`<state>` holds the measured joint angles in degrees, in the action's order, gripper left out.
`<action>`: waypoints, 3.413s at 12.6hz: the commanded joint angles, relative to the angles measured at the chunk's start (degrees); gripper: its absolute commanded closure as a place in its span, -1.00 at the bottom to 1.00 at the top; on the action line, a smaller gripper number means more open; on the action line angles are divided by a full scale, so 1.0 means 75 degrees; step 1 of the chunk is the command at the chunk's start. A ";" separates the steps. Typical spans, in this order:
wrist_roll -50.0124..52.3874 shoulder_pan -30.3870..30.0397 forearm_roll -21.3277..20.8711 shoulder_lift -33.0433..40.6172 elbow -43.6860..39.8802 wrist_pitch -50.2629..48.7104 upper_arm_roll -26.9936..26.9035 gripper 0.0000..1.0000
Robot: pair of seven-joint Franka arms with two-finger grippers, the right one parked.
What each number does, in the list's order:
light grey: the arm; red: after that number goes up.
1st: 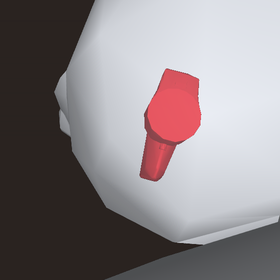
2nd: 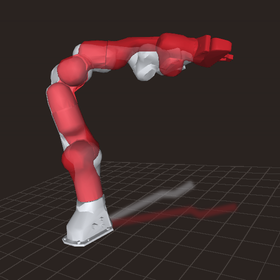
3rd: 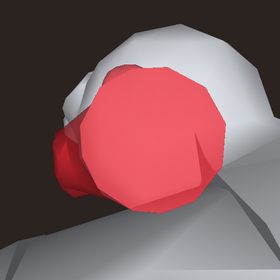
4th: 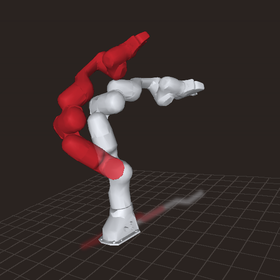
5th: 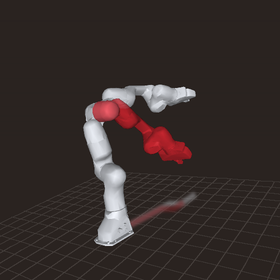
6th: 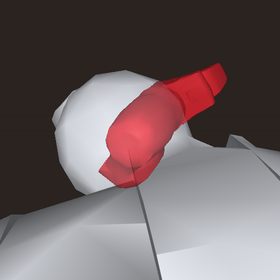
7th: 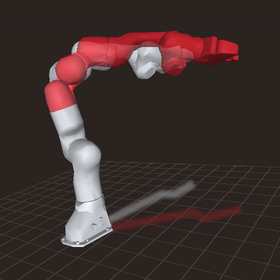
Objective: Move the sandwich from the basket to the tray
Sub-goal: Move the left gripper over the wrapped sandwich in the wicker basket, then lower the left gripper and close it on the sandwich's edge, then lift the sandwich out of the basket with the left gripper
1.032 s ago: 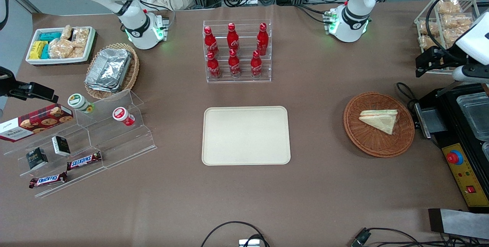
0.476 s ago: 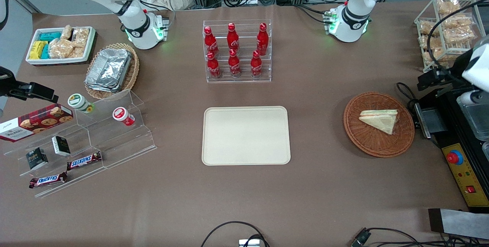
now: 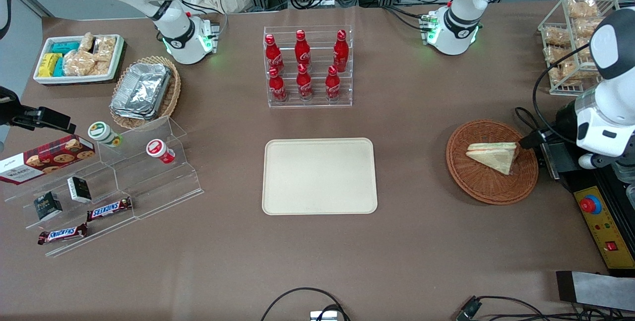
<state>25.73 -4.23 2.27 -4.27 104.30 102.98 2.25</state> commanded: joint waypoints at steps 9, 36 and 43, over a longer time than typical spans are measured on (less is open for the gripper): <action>0.2804 -0.0069 0.0190 0.0254 0.2921 0.2945 -0.0160 -1.00; 0.2816 -0.0538 0.0237 -0.1118 0.3776 0.5418 -0.0230 -0.24; 0.2816 -0.0538 0.0248 -0.1083 0.3753 0.5313 -0.0230 1.00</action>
<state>46.18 -8.17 3.62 -13.06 131.73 142.29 0.33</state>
